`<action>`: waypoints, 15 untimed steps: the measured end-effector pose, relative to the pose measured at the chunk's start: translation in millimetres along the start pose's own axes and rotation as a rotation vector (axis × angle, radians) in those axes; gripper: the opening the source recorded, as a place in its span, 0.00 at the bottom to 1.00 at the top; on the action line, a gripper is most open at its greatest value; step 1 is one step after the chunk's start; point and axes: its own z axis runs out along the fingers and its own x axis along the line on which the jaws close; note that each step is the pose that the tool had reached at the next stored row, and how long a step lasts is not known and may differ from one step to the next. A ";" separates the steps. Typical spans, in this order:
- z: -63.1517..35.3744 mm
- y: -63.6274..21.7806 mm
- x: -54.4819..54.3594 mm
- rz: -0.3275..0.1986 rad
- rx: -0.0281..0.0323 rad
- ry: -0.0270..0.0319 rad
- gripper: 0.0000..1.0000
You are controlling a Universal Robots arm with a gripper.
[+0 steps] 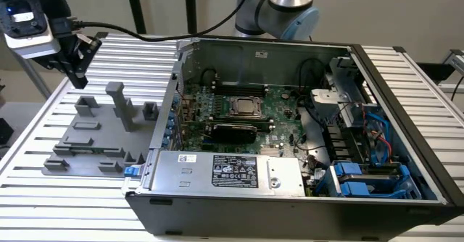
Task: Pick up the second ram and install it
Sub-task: 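Reach for the second ram, then pick up the second ram and move it above second insertion slot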
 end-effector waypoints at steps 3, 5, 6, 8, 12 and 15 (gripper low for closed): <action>1.8 -5.2 11.1 0.000 0.0001 0.0001 0.11; 3.2 -8.8 18.0 0.000 0.0000 0.0000 0.11; 3.8 -10.6 21.1 0.000 0.0000 0.0000 0.11; 4.9 -13.7 28.0 0.000 0.0000 0.0001 0.11; 5.5 -14.6 33.4 0.000 0.0000 0.0000 0.11; 5.5 -14.6 33.4 0.000 0.0000 0.0000 0.11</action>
